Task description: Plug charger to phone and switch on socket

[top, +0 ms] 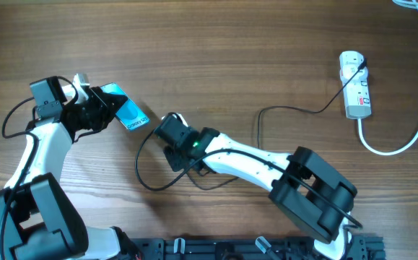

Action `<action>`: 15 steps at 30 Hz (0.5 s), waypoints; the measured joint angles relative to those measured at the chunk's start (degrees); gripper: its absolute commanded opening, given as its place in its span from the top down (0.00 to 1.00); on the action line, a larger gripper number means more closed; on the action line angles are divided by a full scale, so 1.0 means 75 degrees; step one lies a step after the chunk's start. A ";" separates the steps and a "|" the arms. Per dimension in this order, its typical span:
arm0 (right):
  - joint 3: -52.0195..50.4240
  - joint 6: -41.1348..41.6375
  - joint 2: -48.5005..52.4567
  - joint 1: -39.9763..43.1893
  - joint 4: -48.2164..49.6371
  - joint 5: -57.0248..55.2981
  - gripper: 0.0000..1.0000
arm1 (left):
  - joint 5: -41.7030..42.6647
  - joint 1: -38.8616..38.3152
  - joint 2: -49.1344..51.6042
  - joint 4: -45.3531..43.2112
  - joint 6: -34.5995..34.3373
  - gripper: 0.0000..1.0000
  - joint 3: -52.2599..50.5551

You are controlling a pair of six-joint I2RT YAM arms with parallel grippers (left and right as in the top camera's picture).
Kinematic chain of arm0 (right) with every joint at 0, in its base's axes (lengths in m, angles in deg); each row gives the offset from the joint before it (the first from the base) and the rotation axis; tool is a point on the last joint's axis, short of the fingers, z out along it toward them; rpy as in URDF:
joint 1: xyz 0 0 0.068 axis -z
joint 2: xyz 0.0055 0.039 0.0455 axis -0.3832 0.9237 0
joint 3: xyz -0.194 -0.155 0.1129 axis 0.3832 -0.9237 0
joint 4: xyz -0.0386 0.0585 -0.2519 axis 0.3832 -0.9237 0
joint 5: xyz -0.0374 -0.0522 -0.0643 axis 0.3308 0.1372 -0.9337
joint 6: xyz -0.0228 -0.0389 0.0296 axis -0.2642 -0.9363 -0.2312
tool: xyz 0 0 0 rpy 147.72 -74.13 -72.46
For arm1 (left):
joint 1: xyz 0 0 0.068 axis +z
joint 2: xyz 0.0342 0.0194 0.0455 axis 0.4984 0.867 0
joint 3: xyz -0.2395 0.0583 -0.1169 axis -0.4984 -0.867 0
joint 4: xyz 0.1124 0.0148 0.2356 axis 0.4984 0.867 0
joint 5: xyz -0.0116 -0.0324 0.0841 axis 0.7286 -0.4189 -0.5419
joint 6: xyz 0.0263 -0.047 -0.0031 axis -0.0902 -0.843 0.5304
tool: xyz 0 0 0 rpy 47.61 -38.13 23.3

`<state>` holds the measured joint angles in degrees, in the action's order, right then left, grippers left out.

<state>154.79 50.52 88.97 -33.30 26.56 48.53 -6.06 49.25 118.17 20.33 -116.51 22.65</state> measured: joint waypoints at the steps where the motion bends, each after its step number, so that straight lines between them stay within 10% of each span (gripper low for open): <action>1: 0.0000 0.0003 0.0003 -0.0015 -0.0006 -0.0152 0.67 | -0.0003 0.0000 -0.0003 0.0000 0.0000 0.96 0.0000; 7: 0.0000 0.0020 0.0076 -0.0015 0.0093 -0.0752 0.66 | -0.0003 0.0000 0.0000 0.0000 -0.0003 0.96 0.0000; 15: 0.0216 0.0251 0.0353 0.0108 -0.0490 -0.0921 0.90 | -0.0009 0.0000 0.0000 0.0000 0.0003 0.96 0.0000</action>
<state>156.41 52.40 91.62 -32.49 22.89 41.62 -6.12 49.25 118.17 20.33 -116.49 22.65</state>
